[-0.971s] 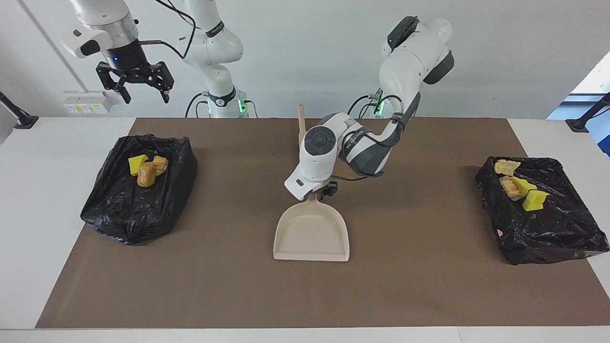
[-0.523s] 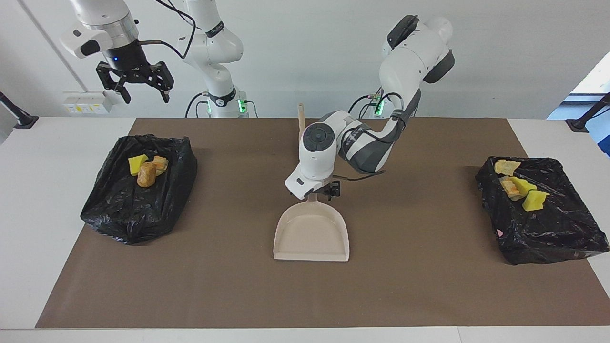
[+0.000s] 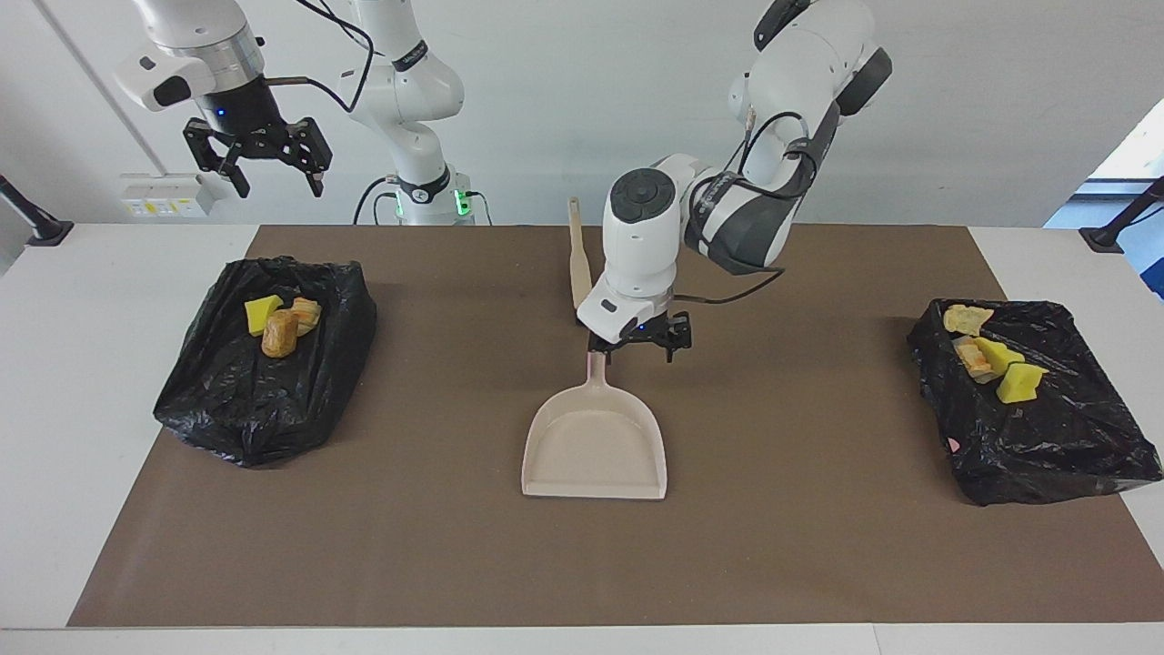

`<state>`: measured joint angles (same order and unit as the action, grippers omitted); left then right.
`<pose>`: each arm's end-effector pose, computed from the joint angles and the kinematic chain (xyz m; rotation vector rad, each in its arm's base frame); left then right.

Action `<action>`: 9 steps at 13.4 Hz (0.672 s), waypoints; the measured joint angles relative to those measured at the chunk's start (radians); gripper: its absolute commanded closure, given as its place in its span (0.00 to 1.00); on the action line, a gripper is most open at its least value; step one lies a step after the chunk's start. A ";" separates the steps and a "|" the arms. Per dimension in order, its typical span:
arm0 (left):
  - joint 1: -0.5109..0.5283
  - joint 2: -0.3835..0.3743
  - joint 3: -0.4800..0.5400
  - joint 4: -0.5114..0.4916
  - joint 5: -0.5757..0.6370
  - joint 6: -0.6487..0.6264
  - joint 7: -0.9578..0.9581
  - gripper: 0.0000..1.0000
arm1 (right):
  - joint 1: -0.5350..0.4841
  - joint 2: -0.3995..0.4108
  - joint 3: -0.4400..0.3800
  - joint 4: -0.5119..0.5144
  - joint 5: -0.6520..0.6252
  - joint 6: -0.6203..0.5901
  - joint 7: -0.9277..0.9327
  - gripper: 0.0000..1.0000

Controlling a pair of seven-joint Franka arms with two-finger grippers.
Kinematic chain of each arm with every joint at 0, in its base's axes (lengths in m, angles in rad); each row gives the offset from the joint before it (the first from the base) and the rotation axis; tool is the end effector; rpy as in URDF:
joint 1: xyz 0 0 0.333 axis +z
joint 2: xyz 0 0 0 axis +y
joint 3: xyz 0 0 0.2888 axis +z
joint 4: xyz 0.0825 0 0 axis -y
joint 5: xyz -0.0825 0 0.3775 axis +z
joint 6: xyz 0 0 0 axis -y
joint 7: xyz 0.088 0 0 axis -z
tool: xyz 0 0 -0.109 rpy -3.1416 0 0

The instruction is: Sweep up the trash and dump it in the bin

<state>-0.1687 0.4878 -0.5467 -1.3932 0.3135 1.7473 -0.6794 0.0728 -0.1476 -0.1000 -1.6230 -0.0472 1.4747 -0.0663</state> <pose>0.5546 -0.3647 0.4286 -3.0544 0.0864 0.0166 0.4948 -0.0229 0.6395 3.1089 0.0555 -0.0046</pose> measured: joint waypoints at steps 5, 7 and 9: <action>0.007 -0.279 0.253 -0.208 -0.183 -0.003 0.350 0.00 | 0.000 0.000 0.000 0.000 0.000 0.000 0.000 0.00; 0.010 -0.382 0.340 -0.285 -0.203 -0.007 0.471 0.00 | 0.000 0.000 0.000 0.000 0.000 0.000 0.000 0.00; 0.014 -0.446 0.403 -0.325 -0.231 -0.022 0.557 0.00 | 0.000 0.000 0.000 0.000 0.000 0.000 0.000 0.00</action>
<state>-0.1546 0.0417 -0.1439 -1.7187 0.0830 1.7249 -0.1226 0.0728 -0.1476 -0.1000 -1.6230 -0.0471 1.4747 -0.0663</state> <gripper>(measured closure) 0.000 0.000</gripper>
